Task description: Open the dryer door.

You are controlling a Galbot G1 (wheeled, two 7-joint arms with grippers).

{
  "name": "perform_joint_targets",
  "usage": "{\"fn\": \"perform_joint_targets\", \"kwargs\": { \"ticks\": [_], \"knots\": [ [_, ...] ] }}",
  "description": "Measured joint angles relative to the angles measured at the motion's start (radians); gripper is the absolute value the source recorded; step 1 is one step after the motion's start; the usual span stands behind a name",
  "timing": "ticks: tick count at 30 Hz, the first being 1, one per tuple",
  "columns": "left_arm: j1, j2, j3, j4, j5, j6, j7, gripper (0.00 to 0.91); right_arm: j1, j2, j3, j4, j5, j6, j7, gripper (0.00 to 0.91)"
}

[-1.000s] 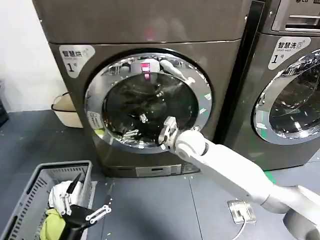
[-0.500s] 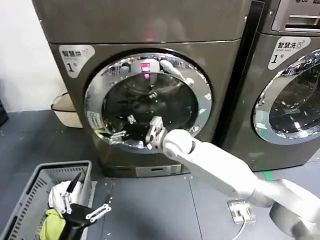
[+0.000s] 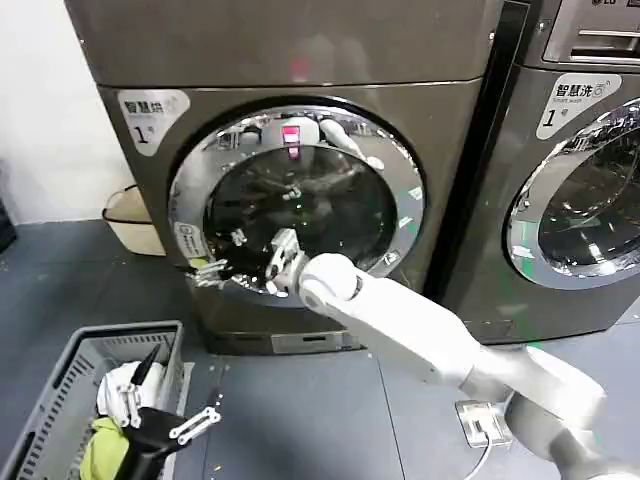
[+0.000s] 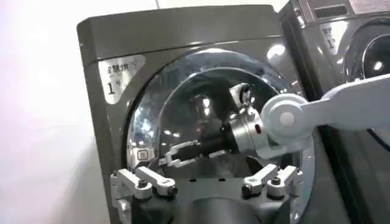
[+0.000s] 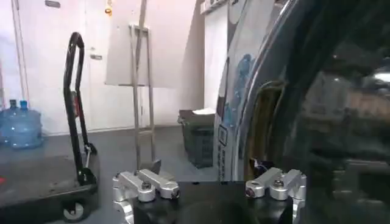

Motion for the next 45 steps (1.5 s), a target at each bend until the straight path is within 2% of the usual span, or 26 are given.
{"fn": "perform_joint_targets", "kwargs": {
  "ticks": [9,18,26,33,45],
  "knots": [
    [-0.004,-0.004,-0.009,0.001,-0.014,0.002,0.0,0.907,0.013,0.004,-0.018,-0.026,-0.001,0.0,-0.093,0.907],
    [-0.017,0.016,-0.059,0.021,-0.091,0.022,0.007,0.907,0.015,-0.045,-0.036,0.025,0.03,-0.005,-0.186,0.907],
    [-0.041,0.049,-0.173,0.065,-0.228,0.046,0.028,0.907,0.015,-0.149,-0.057,0.146,0.077,-0.016,-0.259,0.907],
    [-0.07,0.096,-0.267,0.1,-0.284,0.076,0.027,0.907,0.006,-0.242,-0.058,0.254,0.112,-0.025,-0.316,0.907],
    [-0.171,0.218,-0.295,0.188,-0.352,0.146,0.035,0.907,-0.029,-0.421,-0.036,0.458,0.112,-0.045,-0.461,0.907]
  ]
}}
